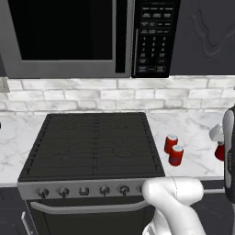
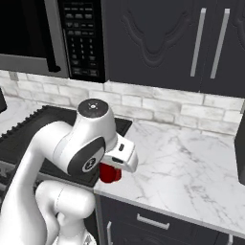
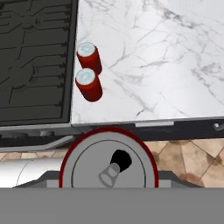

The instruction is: Four empty soda cans are scattered around the kitchen. Gather all the cans and cluster them next to the stove for recycling.

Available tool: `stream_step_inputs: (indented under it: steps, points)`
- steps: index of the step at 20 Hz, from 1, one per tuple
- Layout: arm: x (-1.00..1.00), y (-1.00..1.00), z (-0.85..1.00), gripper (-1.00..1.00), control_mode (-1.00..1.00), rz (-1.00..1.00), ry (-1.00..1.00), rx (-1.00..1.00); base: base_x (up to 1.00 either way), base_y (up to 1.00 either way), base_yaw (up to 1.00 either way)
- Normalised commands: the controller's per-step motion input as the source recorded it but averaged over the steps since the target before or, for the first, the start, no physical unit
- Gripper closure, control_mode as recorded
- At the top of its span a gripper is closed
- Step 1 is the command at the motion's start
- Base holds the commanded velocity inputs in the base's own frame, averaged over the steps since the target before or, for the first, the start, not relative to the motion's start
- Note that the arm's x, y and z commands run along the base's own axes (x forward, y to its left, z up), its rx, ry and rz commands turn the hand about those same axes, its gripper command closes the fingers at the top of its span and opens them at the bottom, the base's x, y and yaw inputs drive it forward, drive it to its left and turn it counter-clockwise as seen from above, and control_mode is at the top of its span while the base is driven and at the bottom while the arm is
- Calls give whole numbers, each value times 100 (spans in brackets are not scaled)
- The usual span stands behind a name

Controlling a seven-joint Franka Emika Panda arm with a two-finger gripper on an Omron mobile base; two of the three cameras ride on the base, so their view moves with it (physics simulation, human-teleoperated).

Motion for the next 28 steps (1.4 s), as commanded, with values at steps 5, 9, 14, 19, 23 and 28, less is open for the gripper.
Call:
stream_step_inputs:
  steps: [5,9,14,19,23,28]
  points:
    - [40,0,-13,100,-100,0,0,0,0,0,0]
    - [33,0,-27,100,-100,0,0,0,0,0,0]
    - [31,0,-30,100,-100,0,0,0,0,0,0]
    - [26,0,-6,100,-100,0,0,0,0,0,0]
    - [21,-1,0,100,-100,0,0,1,0,0,0]
    - [22,-9,-10,100,-100,0,0,0,0,0,0]
